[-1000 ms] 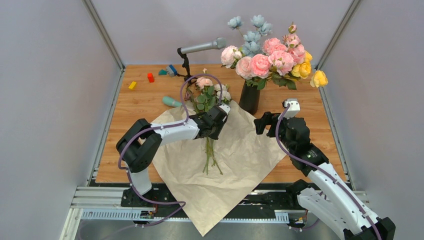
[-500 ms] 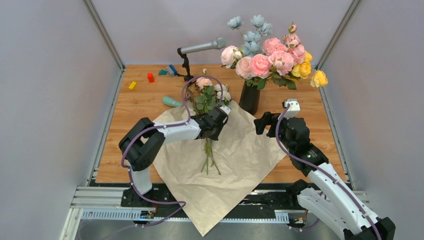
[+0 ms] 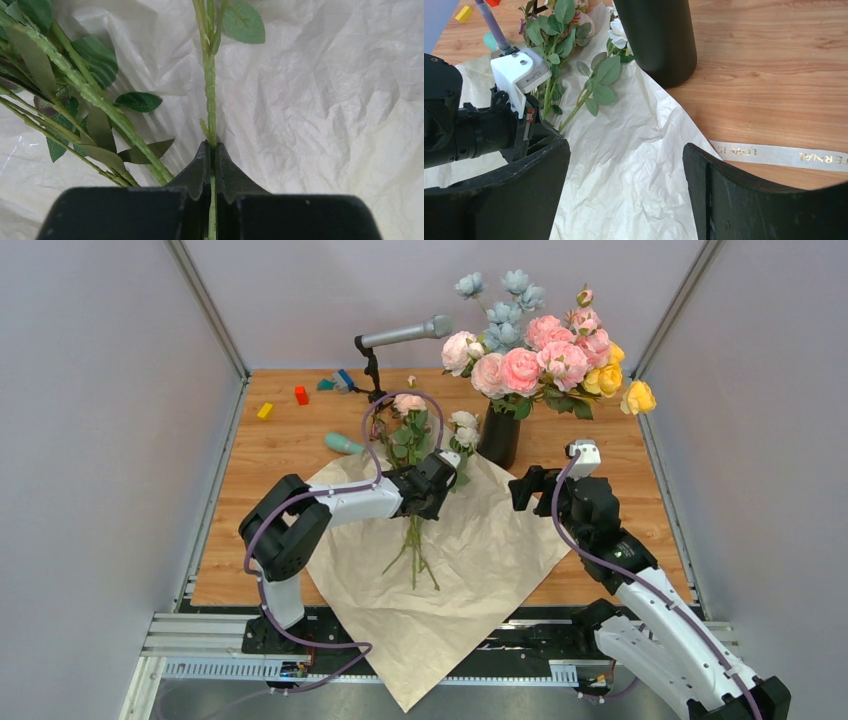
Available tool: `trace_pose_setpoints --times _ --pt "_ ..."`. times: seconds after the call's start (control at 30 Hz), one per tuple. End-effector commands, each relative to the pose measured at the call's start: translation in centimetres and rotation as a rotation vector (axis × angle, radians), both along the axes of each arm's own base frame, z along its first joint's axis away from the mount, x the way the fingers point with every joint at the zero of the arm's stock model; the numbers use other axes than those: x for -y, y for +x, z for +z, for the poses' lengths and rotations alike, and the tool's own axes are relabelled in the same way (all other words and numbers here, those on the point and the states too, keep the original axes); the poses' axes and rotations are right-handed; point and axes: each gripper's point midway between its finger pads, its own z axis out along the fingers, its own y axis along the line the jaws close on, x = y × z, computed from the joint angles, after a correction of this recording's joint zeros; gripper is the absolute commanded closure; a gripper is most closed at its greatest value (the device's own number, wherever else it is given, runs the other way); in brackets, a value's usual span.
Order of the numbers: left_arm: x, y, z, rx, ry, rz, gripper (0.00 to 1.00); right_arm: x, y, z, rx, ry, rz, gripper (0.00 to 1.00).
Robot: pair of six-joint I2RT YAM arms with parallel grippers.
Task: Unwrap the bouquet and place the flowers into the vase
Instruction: Pick up the fake flower from the wrapping paper.
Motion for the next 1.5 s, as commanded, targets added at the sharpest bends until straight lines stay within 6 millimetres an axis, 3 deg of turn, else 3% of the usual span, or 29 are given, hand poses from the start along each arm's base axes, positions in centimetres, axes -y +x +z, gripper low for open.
trace_pose_setpoints --times 0.0,0.77,1.0,1.2,1.47 --pt "2.4 0.3 4.0 0.028 -0.145 0.009 1.00 0.4 0.1 0.5 0.017 0.018 -0.028 0.16" --pt "3.6 -3.2 12.1 0.061 -0.558 0.012 1.00 -0.4 -0.2 1.3 0.009 0.079 -0.001 0.13" --pt "3.7 -4.6 15.7 0.097 -0.718 -0.014 1.00 -3.5 -1.3 2.4 -0.010 0.215 0.136 0.09" --pt "3.5 -6.2 17.3 0.094 -0.828 -0.049 1.00 -6.6 -2.7 4.1 -0.026 0.340 0.298 0.07" --pt "3.4 -7.7 19.5 0.110 -0.955 -0.098 1.00 -9.3 -3.5 5.6 -0.053 0.470 0.428 0.10"
